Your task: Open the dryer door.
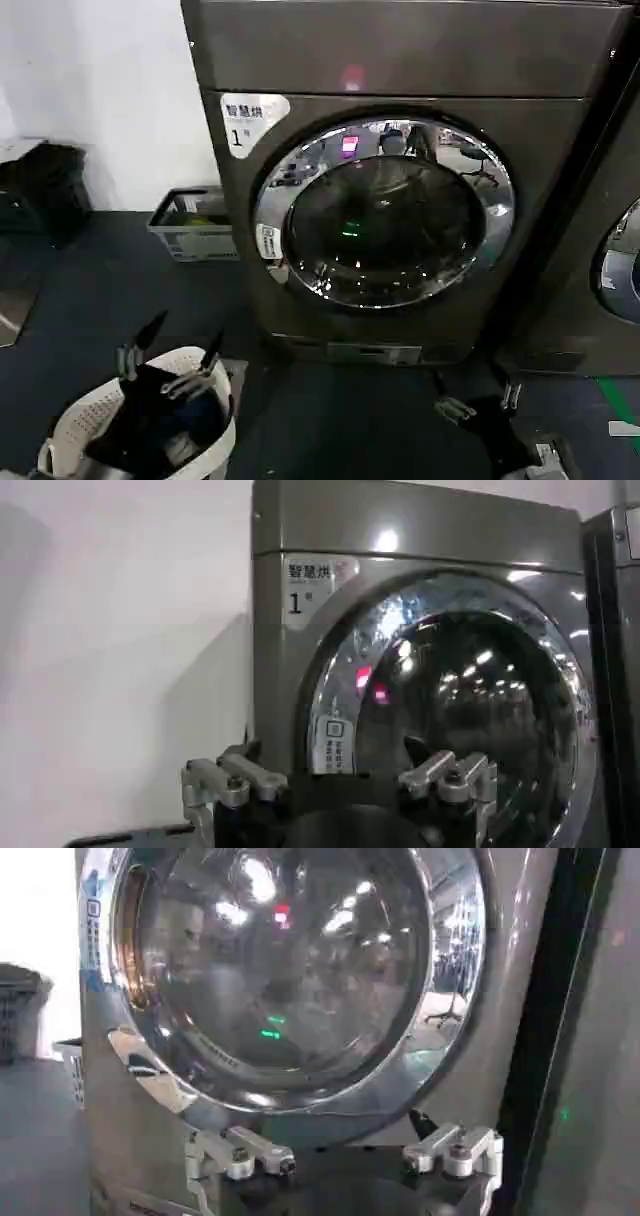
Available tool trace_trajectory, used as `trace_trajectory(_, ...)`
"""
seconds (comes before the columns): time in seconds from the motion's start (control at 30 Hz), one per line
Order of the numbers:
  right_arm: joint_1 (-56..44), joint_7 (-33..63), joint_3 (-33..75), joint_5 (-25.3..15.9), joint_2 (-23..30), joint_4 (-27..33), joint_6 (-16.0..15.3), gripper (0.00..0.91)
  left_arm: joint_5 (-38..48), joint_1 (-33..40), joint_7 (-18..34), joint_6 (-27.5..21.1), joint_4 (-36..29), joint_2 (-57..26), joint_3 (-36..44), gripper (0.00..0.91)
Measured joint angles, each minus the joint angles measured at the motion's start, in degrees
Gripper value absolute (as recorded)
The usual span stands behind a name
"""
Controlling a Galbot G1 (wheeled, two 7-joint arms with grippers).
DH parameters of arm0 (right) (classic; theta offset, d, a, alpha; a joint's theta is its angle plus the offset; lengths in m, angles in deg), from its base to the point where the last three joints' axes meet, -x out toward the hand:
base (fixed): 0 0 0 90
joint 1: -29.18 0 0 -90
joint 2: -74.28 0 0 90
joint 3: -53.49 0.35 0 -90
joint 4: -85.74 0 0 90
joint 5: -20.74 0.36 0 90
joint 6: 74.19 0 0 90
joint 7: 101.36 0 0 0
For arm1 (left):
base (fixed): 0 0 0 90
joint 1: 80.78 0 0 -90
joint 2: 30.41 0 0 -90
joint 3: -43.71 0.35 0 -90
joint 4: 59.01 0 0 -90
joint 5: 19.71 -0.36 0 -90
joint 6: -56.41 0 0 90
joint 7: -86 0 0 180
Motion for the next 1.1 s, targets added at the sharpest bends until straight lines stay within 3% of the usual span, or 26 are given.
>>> trace_trajectory(0.2, 2.4, -4.2, 1.3, 2.6, -2.9, 0.0, 0.7, 0.907, -1.6, -0.6, -0.4, 0.1, 0.4, 0.1, 0.0, 0.907)
trace_trajectory(0.33, 5.4, -6.5, 1.2, 6.9, -6.4, 0.4, 0.0, 0.907, -4.4, -0.7, 1.4, 0.8, 0.5, 0.5, 0.1, 0.907)
trace_trajectory(0.63, 14.7, -7.2, -2.5, 15.2, -18.5, 3.0, -1.9, 0.907, -4.4, -1.4, 3.6, -3.7, -1.0, 1.3, 0.5, 0.907)
trace_trajectory(0.87, 23.0, -7.3, -9.3, 15.4, -26.7, 7.1, -2.5, 0.907, -4.4, -2.4, 4.2, -5.1, -1.7, 2.3, 0.1, 0.907)
trace_trajectory(1.1, 33.5, -7.1, -19.8, 17.6, -30.0, 12.4, -3.9, 0.907, -5.0, -3.2, 4.2, -7.2, -2.7, 3.8, 0.1, 0.907)
